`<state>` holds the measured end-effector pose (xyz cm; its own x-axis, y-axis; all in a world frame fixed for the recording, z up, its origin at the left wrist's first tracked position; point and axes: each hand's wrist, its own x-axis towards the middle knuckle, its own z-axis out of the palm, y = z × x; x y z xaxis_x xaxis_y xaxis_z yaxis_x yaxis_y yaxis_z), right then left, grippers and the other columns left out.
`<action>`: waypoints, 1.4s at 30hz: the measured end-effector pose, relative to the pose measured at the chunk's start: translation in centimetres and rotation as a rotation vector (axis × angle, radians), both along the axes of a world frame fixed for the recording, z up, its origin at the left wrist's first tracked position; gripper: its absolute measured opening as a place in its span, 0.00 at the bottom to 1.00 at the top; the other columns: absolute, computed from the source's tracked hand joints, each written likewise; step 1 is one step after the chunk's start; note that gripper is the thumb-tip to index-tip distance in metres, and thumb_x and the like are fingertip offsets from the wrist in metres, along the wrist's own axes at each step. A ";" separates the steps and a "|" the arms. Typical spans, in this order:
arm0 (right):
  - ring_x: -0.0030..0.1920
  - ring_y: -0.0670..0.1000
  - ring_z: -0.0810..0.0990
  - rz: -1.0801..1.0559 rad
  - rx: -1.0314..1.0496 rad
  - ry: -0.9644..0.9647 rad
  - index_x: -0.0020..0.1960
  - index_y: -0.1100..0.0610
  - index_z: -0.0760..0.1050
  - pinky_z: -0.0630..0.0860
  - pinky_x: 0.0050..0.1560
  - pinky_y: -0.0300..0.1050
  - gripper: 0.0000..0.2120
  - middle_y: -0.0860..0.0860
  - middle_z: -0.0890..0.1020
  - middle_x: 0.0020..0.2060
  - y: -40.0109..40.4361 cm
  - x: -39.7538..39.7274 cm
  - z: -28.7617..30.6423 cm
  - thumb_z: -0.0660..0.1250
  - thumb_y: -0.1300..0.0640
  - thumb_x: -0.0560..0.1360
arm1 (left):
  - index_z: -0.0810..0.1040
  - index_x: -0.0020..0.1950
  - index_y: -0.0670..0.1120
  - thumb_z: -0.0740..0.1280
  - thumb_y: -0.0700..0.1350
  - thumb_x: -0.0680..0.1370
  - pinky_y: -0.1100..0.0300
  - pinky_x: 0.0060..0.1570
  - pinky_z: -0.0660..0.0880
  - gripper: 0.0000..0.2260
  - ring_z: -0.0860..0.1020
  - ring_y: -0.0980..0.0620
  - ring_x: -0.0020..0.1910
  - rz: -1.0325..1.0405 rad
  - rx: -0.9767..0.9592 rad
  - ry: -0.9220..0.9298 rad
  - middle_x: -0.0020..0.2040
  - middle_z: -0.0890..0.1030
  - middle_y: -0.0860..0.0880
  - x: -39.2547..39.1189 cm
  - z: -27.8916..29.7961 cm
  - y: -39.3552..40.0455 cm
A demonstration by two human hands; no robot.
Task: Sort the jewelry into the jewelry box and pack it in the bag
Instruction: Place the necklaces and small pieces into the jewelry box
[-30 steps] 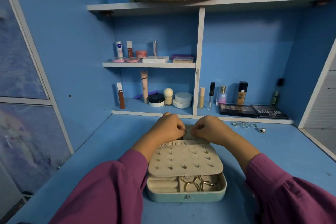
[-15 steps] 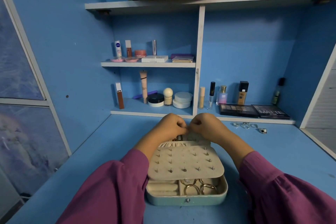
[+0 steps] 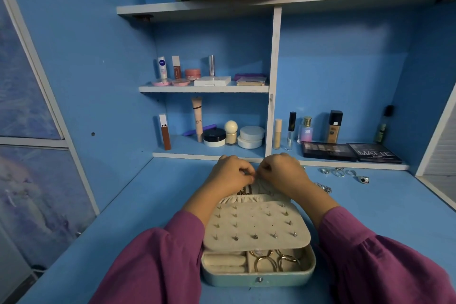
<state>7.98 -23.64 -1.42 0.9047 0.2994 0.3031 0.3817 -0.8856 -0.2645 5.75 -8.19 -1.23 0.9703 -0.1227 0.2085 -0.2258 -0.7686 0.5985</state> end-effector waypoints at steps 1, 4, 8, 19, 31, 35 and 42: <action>0.53 0.53 0.75 -0.007 -0.029 -0.013 0.52 0.52 0.81 0.70 0.53 0.47 0.11 0.52 0.82 0.47 -0.1 0.0 0.0 0.63 0.50 0.78 | 0.83 0.44 0.56 0.70 0.45 0.73 0.52 0.55 0.74 0.05 0.72 0.51 0.50 0.000 0.023 -0.002 0.43 0.74 0.53 -0.1 0.0 0.0; 0.54 0.53 0.75 -0.010 -0.036 -0.003 0.53 0.51 0.81 0.69 0.55 0.48 0.11 0.51 0.82 0.48 -0.5 0.1 -0.1 0.65 0.48 0.77 | 0.83 0.52 0.56 0.68 0.48 0.75 0.54 0.58 0.70 0.08 0.68 0.51 0.56 -0.020 0.125 0.003 0.41 0.70 0.56 -0.2 0.1 0.0; 0.50 0.51 0.78 -0.007 0.027 0.012 0.49 0.51 0.82 0.74 0.54 0.49 0.08 0.48 0.84 0.46 -1.1 0.1 0.1 0.66 0.50 0.75 | 0.82 0.56 0.59 0.66 0.50 0.77 0.59 0.55 0.66 0.10 0.65 0.51 0.56 -0.041 0.224 0.008 0.40 0.66 0.59 -0.5 0.2 -0.1; 0.52 0.49 0.77 0.023 -0.037 0.034 0.49 0.45 0.81 0.73 0.57 0.48 0.08 0.43 0.83 0.48 -1.5 -0.6 0.4 0.65 0.53 0.74 | 0.83 0.56 0.56 0.64 0.51 0.78 0.57 0.54 0.68 0.10 0.66 0.51 0.56 -0.008 0.282 -0.089 0.45 0.70 0.55 -0.6 0.0 0.1; 0.53 0.51 0.71 0.075 -0.150 0.032 0.50 0.45 0.83 0.63 0.51 0.44 0.13 0.45 0.79 0.49 -1.7 -1.5 0.5 0.61 0.44 0.76 | 0.84 0.50 0.56 0.62 0.50 0.77 0.55 0.56 0.67 0.11 0.65 0.50 0.54 -0.081 0.311 -0.040 0.46 0.70 0.54 -1.0 -0.1 0.2; 0.51 0.50 0.72 0.119 -0.108 0.062 0.46 0.46 0.84 0.67 0.50 0.44 0.12 0.46 0.81 0.46 -2.1 -2.0 0.5 0.63 0.45 0.74 | 0.85 0.45 0.52 0.64 0.48 0.75 0.56 0.54 0.68 0.09 0.65 0.52 0.52 -0.105 0.226 -0.047 0.42 0.70 0.58 -1.2 -0.2 0.4; 0.50 0.47 0.78 0.087 -0.006 0.233 0.47 0.44 0.83 0.73 0.57 0.46 0.09 0.42 0.83 0.47 -3.3 -2.1 1.3 0.65 0.50 0.72 | 0.82 0.57 0.56 0.64 0.48 0.77 0.57 0.59 0.66 0.12 0.65 0.52 0.55 -0.119 0.234 -0.030 0.45 0.70 0.56 -1.4 -0.1 0.2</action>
<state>5.93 -26.96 -0.15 0.9207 0.3805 0.0870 0.3859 -0.8540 -0.3490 4.32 -7.94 -1.35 0.9400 -0.2837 0.1897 -0.3378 -0.8525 0.3990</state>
